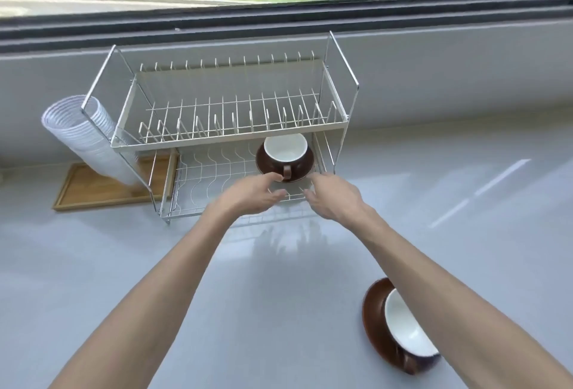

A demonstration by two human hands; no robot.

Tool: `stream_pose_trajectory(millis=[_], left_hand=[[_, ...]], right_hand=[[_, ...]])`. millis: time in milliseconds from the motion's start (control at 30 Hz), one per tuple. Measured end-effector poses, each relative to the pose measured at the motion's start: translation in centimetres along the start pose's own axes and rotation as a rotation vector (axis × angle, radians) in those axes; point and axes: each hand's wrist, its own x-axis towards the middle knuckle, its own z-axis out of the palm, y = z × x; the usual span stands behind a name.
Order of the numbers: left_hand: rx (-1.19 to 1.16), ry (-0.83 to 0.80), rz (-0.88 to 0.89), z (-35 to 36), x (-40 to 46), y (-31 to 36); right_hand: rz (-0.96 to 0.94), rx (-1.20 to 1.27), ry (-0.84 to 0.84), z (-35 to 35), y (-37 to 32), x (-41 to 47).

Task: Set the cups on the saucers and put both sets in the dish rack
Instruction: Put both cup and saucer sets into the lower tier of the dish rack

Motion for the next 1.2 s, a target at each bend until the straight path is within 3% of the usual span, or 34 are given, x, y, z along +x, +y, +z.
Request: stream_pose_trajectory(millis=[167,433,567,767,1033,1200], left_hand=[[0.401,-0.132,0.085,2.6,-2.9,2.7],[0.452,0.17,0.391,10.0,-5.3,6.4],[0.291,0.232,0.48,13.6,-6.4,7.2],[0.053,0.218,0.408,18.1,-7.6,8.4],[-0.675,-0.168,0.044,21.3,-8.2,9.9],[-0.805,-0.257,-0.064,22.0,-7.8,10.5]], right_hand=[[-0.019,-0.222,0.057,0.7,2.2,-5.7],[0.135,-0.154,0.25,3.6,7.4,-13.6],[0.293,-0.031,0.311,5.2,10.0,-17.0],[0.491,0.224,0.369,8.2,12.3,-20.8],[0.679,0.549,0.314,12.0,13.9,-22.8],[0.673,0.687,0.297,12.9,14.9,-22.9]])
